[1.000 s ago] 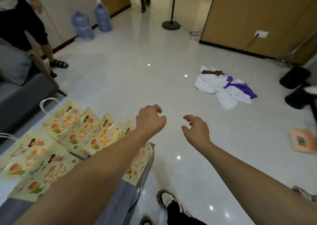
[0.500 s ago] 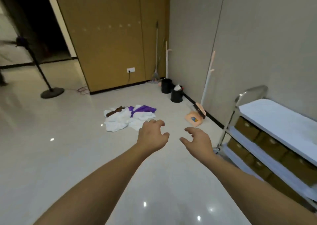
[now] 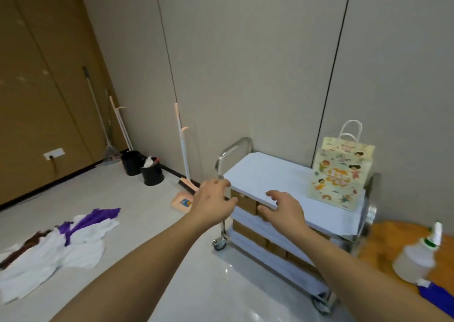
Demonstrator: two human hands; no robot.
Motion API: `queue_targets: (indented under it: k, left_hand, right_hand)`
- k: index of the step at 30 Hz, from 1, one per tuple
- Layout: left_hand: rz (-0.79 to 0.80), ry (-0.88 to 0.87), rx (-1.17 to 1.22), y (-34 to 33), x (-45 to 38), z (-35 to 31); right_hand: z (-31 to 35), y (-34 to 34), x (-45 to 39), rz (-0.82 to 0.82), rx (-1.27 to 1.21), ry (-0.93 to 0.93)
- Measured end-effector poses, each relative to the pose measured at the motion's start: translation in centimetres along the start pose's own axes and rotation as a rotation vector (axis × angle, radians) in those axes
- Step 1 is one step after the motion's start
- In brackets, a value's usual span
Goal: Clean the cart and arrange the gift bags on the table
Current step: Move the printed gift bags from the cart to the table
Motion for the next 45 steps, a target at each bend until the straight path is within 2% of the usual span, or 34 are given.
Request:
queue_targets:
  k: [12,22,29,37,41,45]
  left_hand:
    - [0.214,-0.299,0.053,-13.0,-18.4,-15.7]
    - [0.380,-0.518,0.093,-19.6,-32.4,-21.3]
    - [0.285,-0.582,0.236,-19.6,-40.8,-24.4]
    - [0.277,-0.672,0.219,-22.6,-43.9,-28.5]
    - [0.262,-0.659,0.228,-23.9,-44.7,-30.7]
    - [0.247,-0.576,0.241,-25.1,-45.0,-32.3]
  right_hand:
    - [-16.4,11.0,-10.1,-0.207,-0.012,-0.323]
    - [-22.1,14.0,-18.2,-0.370,-0.048,-0.553]
    - [-23.8,15.2,-22.6,-0.448,-0.067,-0.666]
    - [-28.8,15.8,-24.2,-0.460,-0.108,-0.784]
    - [-31.4,17.8,-26.9,-0.461,-0.140,-0.743]
    - [-33.3,19.1,-29.7,-0.392,-0.118,-0.654]
Point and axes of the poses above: each hand's wrist, its own x-axis away from the middle knuckle, its own y-axis out of the back of the hand, z = x × y, the point moved 7 cm from there along -x, towards the middle knuckle, and after that the axes turned 7 degrees about -y, right-handed, at the moved point
